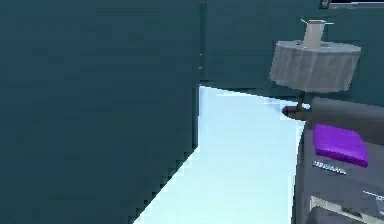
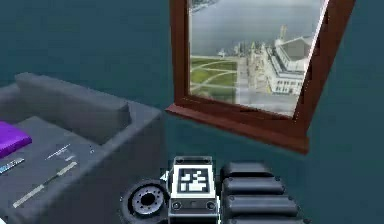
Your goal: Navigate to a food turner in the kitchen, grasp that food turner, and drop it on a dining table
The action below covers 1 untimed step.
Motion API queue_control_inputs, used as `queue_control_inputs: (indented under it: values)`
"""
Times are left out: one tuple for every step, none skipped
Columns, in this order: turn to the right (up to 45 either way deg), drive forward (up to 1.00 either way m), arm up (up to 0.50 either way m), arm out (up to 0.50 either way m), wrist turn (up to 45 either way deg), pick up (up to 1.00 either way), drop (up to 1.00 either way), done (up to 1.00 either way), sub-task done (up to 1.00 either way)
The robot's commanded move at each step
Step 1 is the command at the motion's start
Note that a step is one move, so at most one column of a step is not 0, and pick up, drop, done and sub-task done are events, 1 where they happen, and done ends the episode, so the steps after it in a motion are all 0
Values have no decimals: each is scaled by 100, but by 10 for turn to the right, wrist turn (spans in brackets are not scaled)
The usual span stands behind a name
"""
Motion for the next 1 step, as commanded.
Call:
queue_control_inputs:
  values:
    - [0,55,0,0,0,0,0,0,0]
